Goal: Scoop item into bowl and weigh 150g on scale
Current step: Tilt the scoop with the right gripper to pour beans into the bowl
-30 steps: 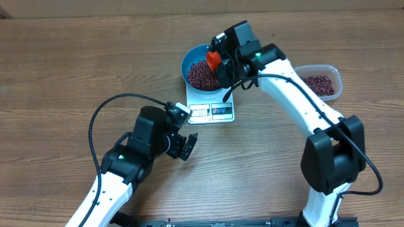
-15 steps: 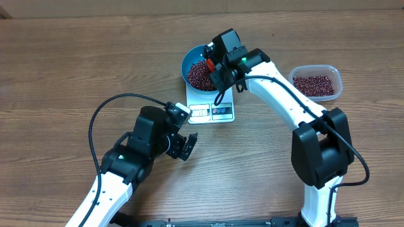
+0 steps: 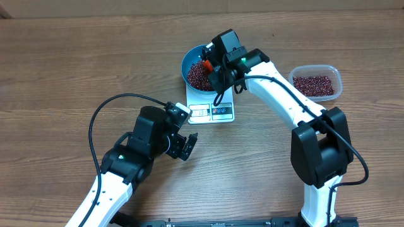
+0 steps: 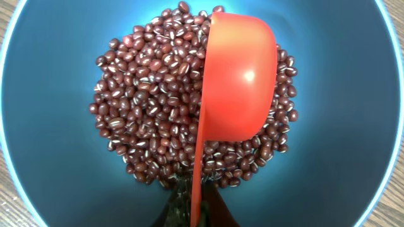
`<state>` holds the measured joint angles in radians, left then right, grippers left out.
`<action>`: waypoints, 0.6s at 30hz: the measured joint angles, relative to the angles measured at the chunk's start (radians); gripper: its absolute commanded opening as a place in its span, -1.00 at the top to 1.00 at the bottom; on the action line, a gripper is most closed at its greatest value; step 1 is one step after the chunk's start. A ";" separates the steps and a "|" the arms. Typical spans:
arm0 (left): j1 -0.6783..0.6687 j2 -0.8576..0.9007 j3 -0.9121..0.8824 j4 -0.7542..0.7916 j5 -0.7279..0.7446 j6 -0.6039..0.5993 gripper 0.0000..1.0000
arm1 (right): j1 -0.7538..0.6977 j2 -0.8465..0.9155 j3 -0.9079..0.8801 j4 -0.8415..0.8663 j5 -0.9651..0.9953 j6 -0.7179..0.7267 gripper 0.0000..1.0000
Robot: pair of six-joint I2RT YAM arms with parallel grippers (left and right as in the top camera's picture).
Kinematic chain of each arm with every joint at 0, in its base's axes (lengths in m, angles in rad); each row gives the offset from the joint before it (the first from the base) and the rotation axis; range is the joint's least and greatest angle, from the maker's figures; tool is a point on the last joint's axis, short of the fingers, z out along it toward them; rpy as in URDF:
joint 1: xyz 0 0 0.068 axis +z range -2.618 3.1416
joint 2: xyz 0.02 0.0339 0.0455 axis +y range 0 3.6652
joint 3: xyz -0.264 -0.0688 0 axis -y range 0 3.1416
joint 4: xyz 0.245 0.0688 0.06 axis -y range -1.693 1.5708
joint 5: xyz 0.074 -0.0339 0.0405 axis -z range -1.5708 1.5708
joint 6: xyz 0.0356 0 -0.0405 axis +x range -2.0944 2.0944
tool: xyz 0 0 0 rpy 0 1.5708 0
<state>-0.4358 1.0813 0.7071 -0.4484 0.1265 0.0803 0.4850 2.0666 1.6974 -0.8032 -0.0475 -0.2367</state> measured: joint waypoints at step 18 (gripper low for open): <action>0.000 0.000 0.000 0.000 0.000 0.000 -0.99 | -0.061 0.002 0.090 -0.094 -0.143 0.023 0.93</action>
<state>-0.4358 1.0813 0.7071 -0.4484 0.1265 0.0803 0.4240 2.0682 1.7878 -0.8974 -0.1905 -0.2134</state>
